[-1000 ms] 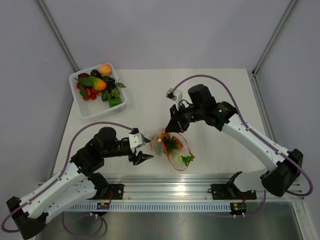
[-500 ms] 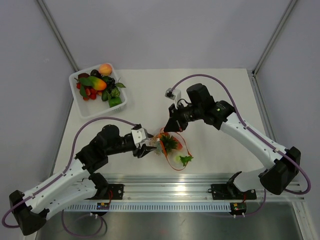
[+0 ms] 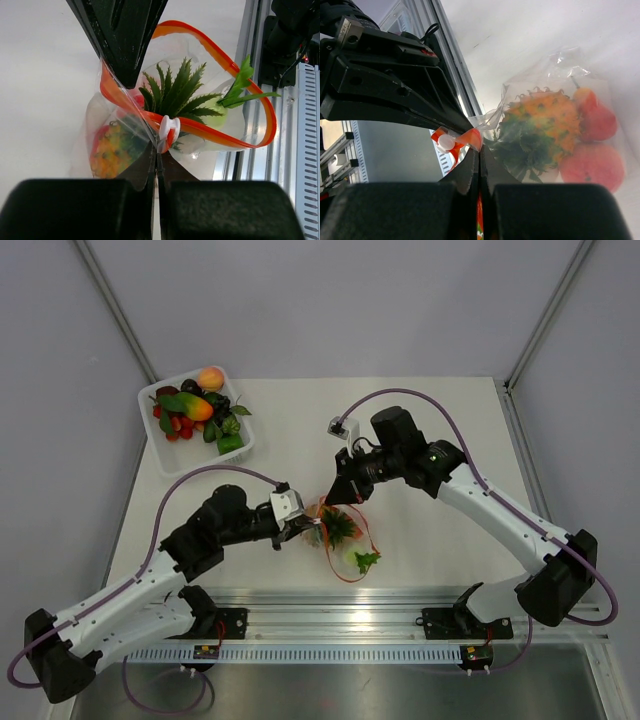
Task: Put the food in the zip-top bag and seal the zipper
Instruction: Pick up the zipper food storage bag at the center of the board, then zip the zipper food storage bag at the center of the board.
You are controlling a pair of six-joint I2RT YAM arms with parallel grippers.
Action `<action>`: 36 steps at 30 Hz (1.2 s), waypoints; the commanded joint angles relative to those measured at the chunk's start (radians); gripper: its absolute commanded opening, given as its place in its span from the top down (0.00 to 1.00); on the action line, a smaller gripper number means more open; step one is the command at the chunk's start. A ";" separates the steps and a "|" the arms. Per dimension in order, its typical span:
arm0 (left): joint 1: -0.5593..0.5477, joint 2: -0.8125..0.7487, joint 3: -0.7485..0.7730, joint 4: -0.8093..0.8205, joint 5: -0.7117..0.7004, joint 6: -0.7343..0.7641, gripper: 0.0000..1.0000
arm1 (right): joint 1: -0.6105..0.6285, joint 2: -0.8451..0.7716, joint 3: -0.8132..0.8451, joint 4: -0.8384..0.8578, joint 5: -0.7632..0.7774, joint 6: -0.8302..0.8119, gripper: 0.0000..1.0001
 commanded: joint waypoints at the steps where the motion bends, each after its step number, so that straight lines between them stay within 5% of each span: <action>1: -0.006 0.001 0.055 0.057 0.029 -0.026 1.00 | -0.008 -0.017 0.029 0.043 -0.037 0.019 0.98; 3: -0.006 -0.005 0.066 0.060 0.020 -0.062 1.00 | -0.008 -0.022 0.026 0.029 0.004 0.028 0.81; 5: -0.006 -0.011 0.072 0.071 -0.049 -0.107 1.00 | -0.008 -0.038 0.026 0.008 0.073 0.036 0.47; 6: -0.006 -0.013 0.081 0.068 -0.073 -0.146 1.00 | -0.008 -0.048 0.028 -0.021 0.102 0.037 0.39; 12: -0.004 -0.023 0.081 0.113 -0.122 -0.217 1.00 | -0.007 -0.219 -0.006 -0.113 0.340 0.085 0.21; 18: -0.004 -0.039 0.070 0.157 -0.170 -0.263 1.00 | -0.007 -0.400 -0.129 -0.227 0.670 0.276 0.23; 28: -0.004 -0.013 0.061 0.169 -0.145 -0.276 1.00 | -0.006 -0.494 -0.314 -0.210 0.676 0.388 0.26; 33: -0.004 -0.009 0.072 0.159 -0.135 -0.274 1.00 | -0.008 -0.447 -0.313 -0.154 0.683 0.421 0.45; 36: -0.004 -0.008 0.075 0.153 -0.129 -0.270 1.00 | -0.006 -0.419 -0.293 -0.138 0.683 0.414 0.47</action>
